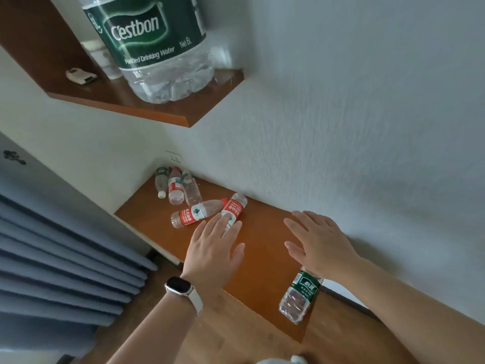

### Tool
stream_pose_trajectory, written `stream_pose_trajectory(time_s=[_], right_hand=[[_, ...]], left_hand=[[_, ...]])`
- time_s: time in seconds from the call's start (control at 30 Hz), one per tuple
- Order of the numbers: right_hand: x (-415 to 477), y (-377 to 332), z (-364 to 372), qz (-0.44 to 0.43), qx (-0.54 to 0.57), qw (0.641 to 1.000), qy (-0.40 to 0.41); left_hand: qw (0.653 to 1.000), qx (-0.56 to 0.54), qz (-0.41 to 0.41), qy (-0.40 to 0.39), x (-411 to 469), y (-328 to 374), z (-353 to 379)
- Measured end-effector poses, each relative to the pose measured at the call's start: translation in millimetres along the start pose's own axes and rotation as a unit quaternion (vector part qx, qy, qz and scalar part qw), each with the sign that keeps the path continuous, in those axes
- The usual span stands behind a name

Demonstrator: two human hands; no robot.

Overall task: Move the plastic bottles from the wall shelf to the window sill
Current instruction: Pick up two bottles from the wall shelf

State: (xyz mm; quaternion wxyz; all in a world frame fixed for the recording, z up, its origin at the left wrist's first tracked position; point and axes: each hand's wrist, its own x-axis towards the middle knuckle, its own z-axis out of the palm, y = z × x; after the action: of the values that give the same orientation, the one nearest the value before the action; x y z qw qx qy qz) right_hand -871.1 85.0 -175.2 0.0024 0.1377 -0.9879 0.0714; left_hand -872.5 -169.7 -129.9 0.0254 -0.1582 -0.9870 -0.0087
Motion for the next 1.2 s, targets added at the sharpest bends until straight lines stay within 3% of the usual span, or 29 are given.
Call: stream_pose_trajectory(time_s=[0.4,0.6,0.77,0.93,1.07,1.2], right_hand=[[-8,23,32,0.116,-0.022,0.993,-0.03],[-16,-1,67,0.217,0.041,0.974,-0.053],[-28,-21,85,0.336,0.065,0.936,-0.078],[-30,-44,107,0.475,0.144,0.86,-0.12],[-28,-72,121,0.518,0.174,0.831,-0.102],[-17,-85,127,0.57,0.22,0.789,-0.063]], left_hand=[[0.996,-0.048,0.063,-0.036,75,-21,58],[0.994,-0.049,0.074,-0.071,118,-66,94],[0.986,-0.069,0.109,-0.101,142,-95,122],[0.982,-0.094,0.136,-0.091,160,-118,144],[0.98,-0.111,0.141,-0.09,169,-139,162],[0.979,-0.137,0.094,-0.118,179,-143,172]])
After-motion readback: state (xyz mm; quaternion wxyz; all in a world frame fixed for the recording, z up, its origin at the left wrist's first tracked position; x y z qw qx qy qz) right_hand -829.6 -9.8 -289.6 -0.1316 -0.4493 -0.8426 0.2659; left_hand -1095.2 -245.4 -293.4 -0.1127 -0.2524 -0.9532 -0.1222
